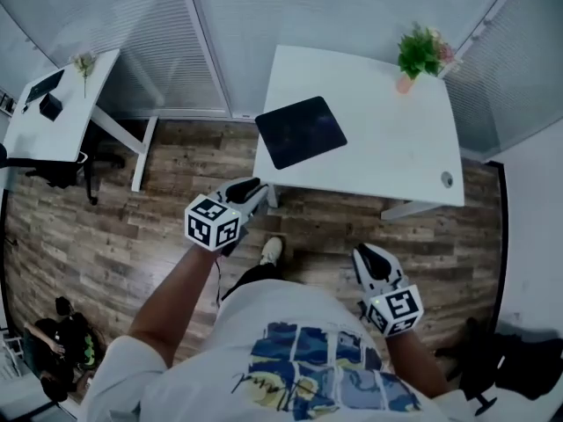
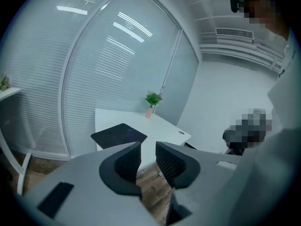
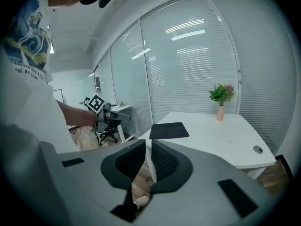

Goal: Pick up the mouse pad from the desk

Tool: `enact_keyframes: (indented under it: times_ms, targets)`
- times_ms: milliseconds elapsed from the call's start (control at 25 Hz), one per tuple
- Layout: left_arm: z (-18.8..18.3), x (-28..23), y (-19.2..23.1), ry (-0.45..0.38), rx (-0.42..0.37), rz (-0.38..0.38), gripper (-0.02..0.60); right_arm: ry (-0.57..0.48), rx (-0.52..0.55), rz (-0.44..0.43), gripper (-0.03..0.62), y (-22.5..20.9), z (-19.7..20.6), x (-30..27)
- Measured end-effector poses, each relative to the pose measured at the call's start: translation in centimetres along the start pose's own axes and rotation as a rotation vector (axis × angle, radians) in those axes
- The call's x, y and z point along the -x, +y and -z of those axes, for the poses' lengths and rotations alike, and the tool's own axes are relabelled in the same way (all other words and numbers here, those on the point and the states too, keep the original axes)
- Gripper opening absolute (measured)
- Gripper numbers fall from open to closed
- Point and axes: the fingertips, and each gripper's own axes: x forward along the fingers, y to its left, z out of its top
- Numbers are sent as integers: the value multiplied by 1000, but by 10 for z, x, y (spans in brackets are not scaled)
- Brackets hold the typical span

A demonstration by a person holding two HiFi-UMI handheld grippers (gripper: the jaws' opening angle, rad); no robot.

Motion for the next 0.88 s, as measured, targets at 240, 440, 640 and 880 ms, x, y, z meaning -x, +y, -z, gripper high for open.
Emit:
enact_keyframes:
  times_ms: [240, 440, 640, 880]
  targets:
    - [-1, -51, 81, 51, 55, -8, 86, 1, -19, 77, 35, -24, -13, -29]
    - [6, -89, 139, 80, 173, -22, 93, 38, -55, 144, 29, -42, -16, -40]
    - [5, -126, 187, 88, 265, -38, 101, 59, -99, 209, 29, -58, -16, -42]
    - [4, -165, 234, 90, 334, -63, 113, 80, -135, 278, 25, -73, -13, -43]
